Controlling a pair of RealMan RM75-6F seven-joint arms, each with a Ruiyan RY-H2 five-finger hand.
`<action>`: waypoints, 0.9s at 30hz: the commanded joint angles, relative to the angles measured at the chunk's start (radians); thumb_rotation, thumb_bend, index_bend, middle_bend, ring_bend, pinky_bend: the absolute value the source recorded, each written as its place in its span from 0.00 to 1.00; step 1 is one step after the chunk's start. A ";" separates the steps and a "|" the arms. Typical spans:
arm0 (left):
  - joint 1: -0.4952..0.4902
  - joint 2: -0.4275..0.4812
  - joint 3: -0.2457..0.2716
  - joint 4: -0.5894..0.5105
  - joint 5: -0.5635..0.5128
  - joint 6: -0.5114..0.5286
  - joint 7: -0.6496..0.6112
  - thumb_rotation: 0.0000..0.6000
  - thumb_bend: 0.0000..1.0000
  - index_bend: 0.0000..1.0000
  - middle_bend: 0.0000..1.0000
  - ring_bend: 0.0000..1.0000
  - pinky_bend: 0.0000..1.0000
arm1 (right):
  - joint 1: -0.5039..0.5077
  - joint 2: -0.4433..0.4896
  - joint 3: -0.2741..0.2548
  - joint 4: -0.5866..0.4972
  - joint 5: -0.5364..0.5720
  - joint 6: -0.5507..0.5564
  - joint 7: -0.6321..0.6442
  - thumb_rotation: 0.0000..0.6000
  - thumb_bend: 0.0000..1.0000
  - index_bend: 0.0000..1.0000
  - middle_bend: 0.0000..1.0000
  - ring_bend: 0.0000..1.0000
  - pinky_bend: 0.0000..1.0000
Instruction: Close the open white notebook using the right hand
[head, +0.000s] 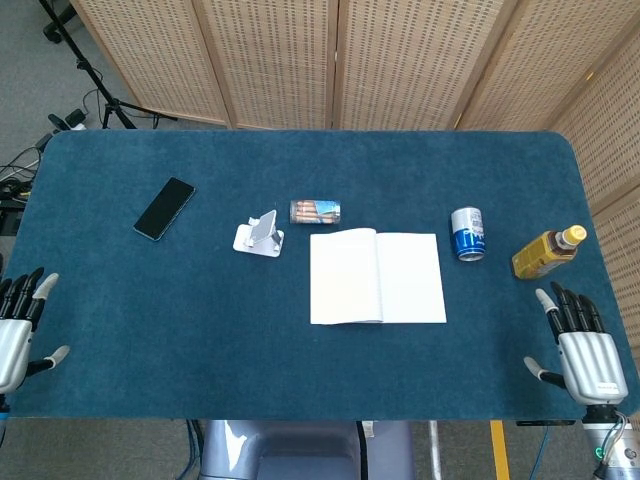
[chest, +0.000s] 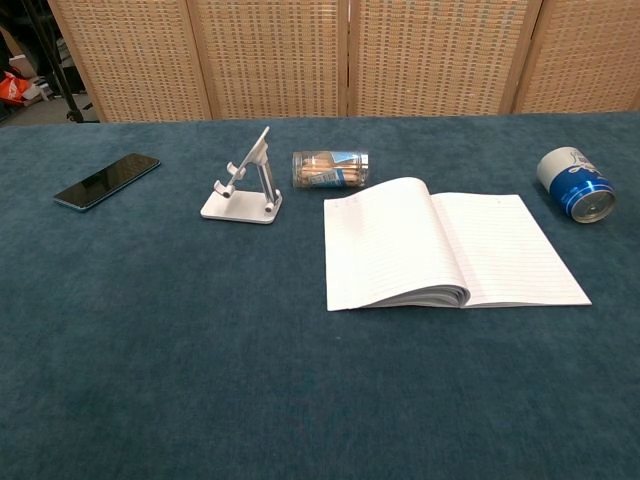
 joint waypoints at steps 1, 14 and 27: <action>0.001 0.000 0.000 0.001 0.004 0.003 -0.002 1.00 0.05 0.00 0.00 0.00 0.00 | 0.001 -0.003 0.000 -0.001 0.001 -0.002 -0.006 1.00 0.21 0.00 0.00 0.00 0.06; -0.006 -0.003 0.003 0.004 0.003 -0.014 -0.001 1.00 0.05 0.00 0.00 0.00 0.00 | 0.003 -0.009 -0.001 -0.016 -0.018 0.009 -0.018 1.00 0.21 0.00 0.00 0.00 0.06; -0.006 0.002 0.002 0.008 0.003 -0.014 -0.027 1.00 0.05 0.00 0.00 0.00 0.00 | 0.090 -0.114 0.024 -0.176 -0.013 -0.088 -0.238 1.00 0.21 0.00 0.00 0.00 0.06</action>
